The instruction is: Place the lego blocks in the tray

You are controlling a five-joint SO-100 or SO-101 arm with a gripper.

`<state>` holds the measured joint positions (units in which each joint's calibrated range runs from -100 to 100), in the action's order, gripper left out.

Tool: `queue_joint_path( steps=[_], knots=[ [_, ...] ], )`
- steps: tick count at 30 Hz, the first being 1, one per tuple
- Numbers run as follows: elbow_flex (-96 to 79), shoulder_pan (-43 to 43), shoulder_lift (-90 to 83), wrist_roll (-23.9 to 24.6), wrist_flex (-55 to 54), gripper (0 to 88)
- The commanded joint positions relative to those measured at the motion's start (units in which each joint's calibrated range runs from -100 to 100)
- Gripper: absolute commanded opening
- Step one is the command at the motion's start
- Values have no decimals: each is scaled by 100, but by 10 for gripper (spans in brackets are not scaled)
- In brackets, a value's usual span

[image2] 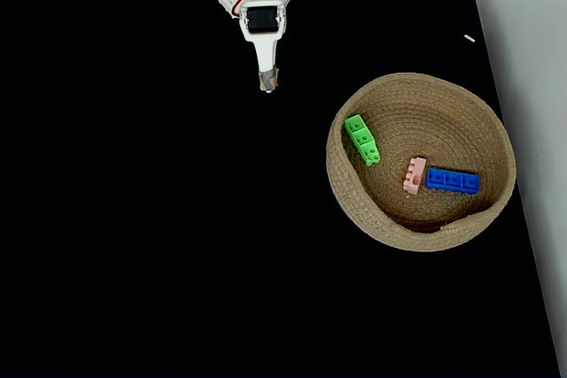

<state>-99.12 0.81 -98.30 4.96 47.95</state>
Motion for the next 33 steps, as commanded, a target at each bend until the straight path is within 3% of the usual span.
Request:
queue_joint_path(
  steps=[1, 33],
  knots=[
    [-52, -40, -49, 24, 24, 2],
    [-79, 34, -49, 269, 41, 2]
  ],
)
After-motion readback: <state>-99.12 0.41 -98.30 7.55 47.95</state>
